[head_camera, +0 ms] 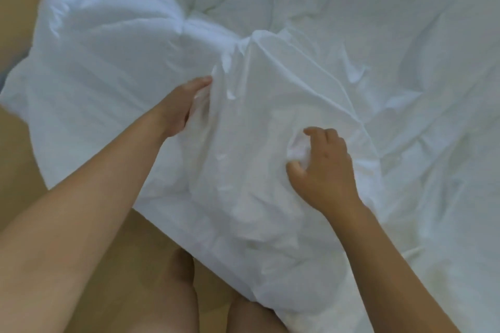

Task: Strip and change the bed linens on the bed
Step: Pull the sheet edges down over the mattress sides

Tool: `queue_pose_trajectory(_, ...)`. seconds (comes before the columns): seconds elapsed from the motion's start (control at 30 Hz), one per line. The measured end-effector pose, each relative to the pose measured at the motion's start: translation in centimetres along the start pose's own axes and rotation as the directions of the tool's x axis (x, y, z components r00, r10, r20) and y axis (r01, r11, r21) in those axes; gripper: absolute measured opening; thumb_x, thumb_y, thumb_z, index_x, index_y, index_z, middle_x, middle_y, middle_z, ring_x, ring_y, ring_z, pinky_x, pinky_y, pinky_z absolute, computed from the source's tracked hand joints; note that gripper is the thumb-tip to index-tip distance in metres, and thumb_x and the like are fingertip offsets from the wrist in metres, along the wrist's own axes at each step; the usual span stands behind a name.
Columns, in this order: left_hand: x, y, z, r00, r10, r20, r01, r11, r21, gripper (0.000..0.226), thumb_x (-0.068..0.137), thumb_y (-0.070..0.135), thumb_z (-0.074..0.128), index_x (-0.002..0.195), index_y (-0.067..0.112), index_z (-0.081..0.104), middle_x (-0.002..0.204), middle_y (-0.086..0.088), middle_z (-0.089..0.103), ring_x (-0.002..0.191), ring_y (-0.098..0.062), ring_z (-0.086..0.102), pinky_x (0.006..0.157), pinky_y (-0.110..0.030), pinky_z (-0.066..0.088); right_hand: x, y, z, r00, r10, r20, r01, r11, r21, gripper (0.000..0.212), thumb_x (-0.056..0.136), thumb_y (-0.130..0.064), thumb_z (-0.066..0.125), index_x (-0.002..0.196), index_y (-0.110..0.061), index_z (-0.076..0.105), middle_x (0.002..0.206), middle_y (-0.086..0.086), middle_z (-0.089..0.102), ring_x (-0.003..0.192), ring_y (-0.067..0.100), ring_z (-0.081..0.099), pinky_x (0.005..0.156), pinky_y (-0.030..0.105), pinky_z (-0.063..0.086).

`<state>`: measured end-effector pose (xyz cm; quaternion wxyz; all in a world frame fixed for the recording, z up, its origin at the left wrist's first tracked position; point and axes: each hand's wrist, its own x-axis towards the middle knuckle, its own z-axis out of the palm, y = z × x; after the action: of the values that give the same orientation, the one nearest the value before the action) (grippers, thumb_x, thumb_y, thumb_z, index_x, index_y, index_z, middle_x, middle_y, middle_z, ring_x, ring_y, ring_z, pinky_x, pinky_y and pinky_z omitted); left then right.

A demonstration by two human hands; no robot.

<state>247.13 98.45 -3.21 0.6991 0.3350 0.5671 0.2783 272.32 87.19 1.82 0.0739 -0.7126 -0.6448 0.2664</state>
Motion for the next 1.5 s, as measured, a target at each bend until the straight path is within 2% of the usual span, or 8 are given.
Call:
queue_pose_trajectory(0.13,1.3,1.3,1.6,0.938,-0.188,0.291,0.26,0.937,-0.234,0.076,0.089,0.071,0.025,0.125,0.014,0.06,0.123,-0.012,0.064,0.115,-0.028,0.06,0.087,-0.037,0.053,3.2,-6.2,2.3,0.994,-0.109,0.024,0.11,0.993,-0.039,0.066,0.081,-0.043,0.057,0.135,-0.014,0.034,0.128,0.006,0.04,0.113,0.027,0.039,0.087,0.035,0.033)
queue_pose_trajectory(0.27,1.2,5.2,2.5,0.943,-0.095,0.318,0.158,0.971,-0.181,0.041,0.097,0.034,0.045,0.078,0.011,0.074,0.077,-0.007,0.072,0.073,-0.02,0.069,0.067,-0.029,0.055,6.1,-9.2,3.5,0.999,0.033,0.023,-0.034,0.997,0.066,0.07,0.086,-0.055,0.052,0.14,-0.015,0.029,0.136,0.006,0.037,0.124,0.027,0.034,0.099,0.042,0.033)
queue_pose_trajectory(0.37,0.8,8.3,-2.8,0.994,0.104,-0.025,-0.102,0.862,-0.497,0.031,0.084,0.005,0.057,0.055,0.018,0.061,0.057,0.001,0.062,0.056,-0.016,0.063,0.059,-0.025,0.054,7.5,-11.4,3.5,0.993,0.096,-0.067,-0.074,0.959,0.275,0.061,0.093,-0.051,0.041,0.141,-0.015,0.031,0.138,0.006,0.036,0.127,0.027,0.032,0.099,0.039,0.029)
queue_pose_trajectory(0.5,-3.2,2.5,-12.1,0.758,0.065,-0.649,-0.209,0.967,-0.146,0.022,0.081,-0.007,0.062,0.087,0.013,0.056,0.077,-0.004,0.061,0.063,-0.015,0.058,0.063,-0.031,0.048,9.3,-15.9,5.4,0.999,0.051,0.011,-0.053,0.986,0.159,0.061,0.094,-0.054,0.035,0.139,-0.014,0.033,0.141,0.007,0.035,0.128,0.027,0.032,0.099,0.041,0.03)
queue_pose_trajectory(0.9,5.2,5.8,-17.2,0.995,-0.073,-0.074,0.059,0.983,-0.171,0.026,0.086,0.011,0.061,0.109,0.001,0.065,0.093,-0.01,0.071,0.084,-0.024,0.07,0.076,-0.037,0.057,15.6,-25.1,13.6,0.989,0.129,0.069,-0.146,0.861,0.487,0.047,0.086,-0.054,0.054,0.107,-0.012,0.053,0.106,0.001,0.057,0.102,0.025,0.055,0.088,0.04,0.046)
queue_pose_trajectory(1.07,5.2,2.9,-20.3,0.914,-0.152,-0.377,-0.041,0.889,-0.457,0.03,0.09,0.005,0.056,0.12,0.001,0.059,0.108,-0.014,0.063,0.096,-0.027,0.061,0.088,-0.041,0.051,12.8,-24.8,16.1,0.997,0.005,0.08,-0.011,0.998,0.07,0.079,0.074,-0.068,0.057,0.133,-0.017,0.039,0.128,0.003,0.047,0.115,0.025,0.044,0.092,0.042,0.038)
queue_pose_trajectory(1.27,-1.0,-5.4,-15.0,0.989,-0.148,0.015,0.144,0.922,-0.36,0.028,0.084,0.008,0.047,0.106,0.015,0.063,0.1,0.0,0.068,0.094,-0.012,0.064,0.081,-0.024,0.05,7.5,-19.3,19.1,0.987,0.133,0.089,-0.089,0.918,-0.386,0.036,0.091,-0.029,0.051,0.123,-0.012,0.047,0.121,0.007,0.051,0.11,0.028,0.047,0.095,0.035,0.033)
queue_pose_trajectory(1.5,-2.3,-9.7,-8.2,0.976,-0.216,0.02,0.216,0.973,-0.077,0.029,0.095,0.014,0.05,0.125,0.016,0.054,0.106,-0.009,0.067,0.089,-0.015,0.065,0.078,-0.018,0.052,5.8,-16.0,13.7,0.926,0.356,-0.126,-0.258,0.841,0.476,0.04,0.1,-0.029,0.039,0.061,-0.02,0.041,0.058,-0.009,0.041,0.048,-0.002,0.041,0.045,0.011,0.032)
